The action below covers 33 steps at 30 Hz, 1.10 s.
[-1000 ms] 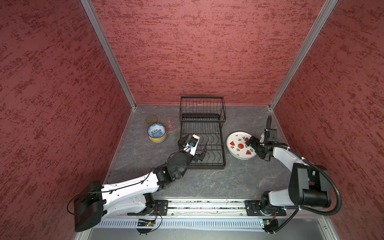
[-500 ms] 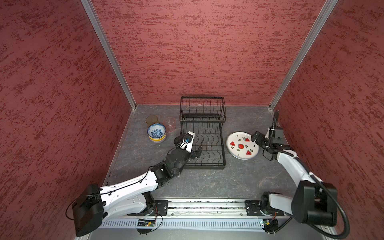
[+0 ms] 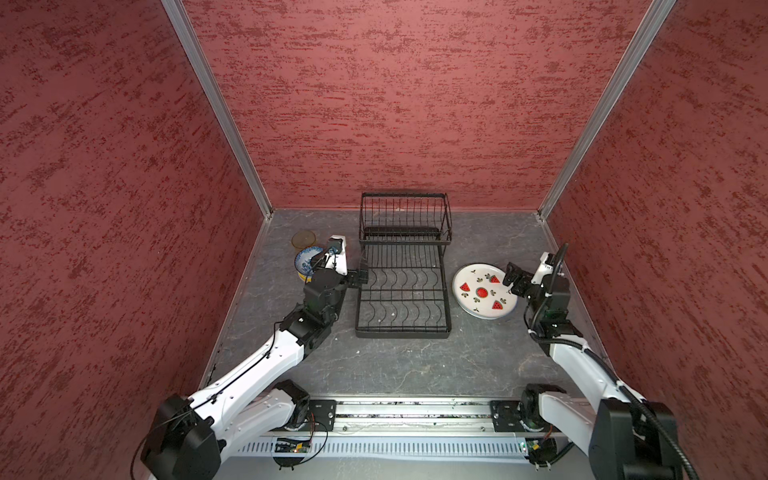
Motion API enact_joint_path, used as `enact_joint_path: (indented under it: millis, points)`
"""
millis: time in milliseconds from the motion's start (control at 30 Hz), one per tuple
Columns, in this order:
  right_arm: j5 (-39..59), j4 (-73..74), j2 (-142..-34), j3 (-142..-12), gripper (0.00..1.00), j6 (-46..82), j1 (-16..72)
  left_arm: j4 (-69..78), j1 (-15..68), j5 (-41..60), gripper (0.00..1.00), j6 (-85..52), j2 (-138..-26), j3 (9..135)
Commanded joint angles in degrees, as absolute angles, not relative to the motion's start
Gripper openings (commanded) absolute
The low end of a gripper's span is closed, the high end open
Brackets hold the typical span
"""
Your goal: Unload the mixed dishes from the dish rack
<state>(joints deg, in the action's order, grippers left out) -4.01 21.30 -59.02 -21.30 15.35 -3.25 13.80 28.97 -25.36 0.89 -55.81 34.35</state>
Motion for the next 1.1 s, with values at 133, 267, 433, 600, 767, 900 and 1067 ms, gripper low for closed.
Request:
enact_joint_path:
  millis: [133, 267, 433, 600, 767, 900, 1067]
  points:
    - [-9.29, 45.90, -60.54, -13.37, 0.99, 7.59, -2.42, 18.22, 18.41, -20.32, 1.00, -0.25, -55.72, 27.16]
    - [-8.42, 49.70, -63.60, -11.76, 0.99, 6.36, -2.22, 25.94, 15.62, -18.84, 1.00, 0.85, -57.75, 22.51]
    - [-9.92, 55.26, -66.99, -10.85, 0.99, 5.80, -2.18, 36.23, 10.93, -14.05, 1.00, 1.23, -63.47, 18.78]
    - [-12.66, 54.68, -71.47, -13.03, 0.99, 7.24, -2.11, 39.37, 9.49, -12.46, 1.00, 2.48, -68.96, 18.74]
    - [-13.92, 55.29, -75.99, -15.38, 0.99, 5.84, -2.13, 40.34, 8.97, -11.43, 1.00, 4.51, -74.65, 20.80]
    - [-16.21, 58.88, -80.05, -16.25, 0.99, 5.51, -2.13, 42.05, 8.40, -11.14, 0.99, 6.83, -79.22, 22.68]
    - [-14.24, 57.13, -79.56, -17.18, 0.99, 4.66, -2.12, 44.31, 7.60, -12.28, 1.00, 7.23, -83.96, 24.20]
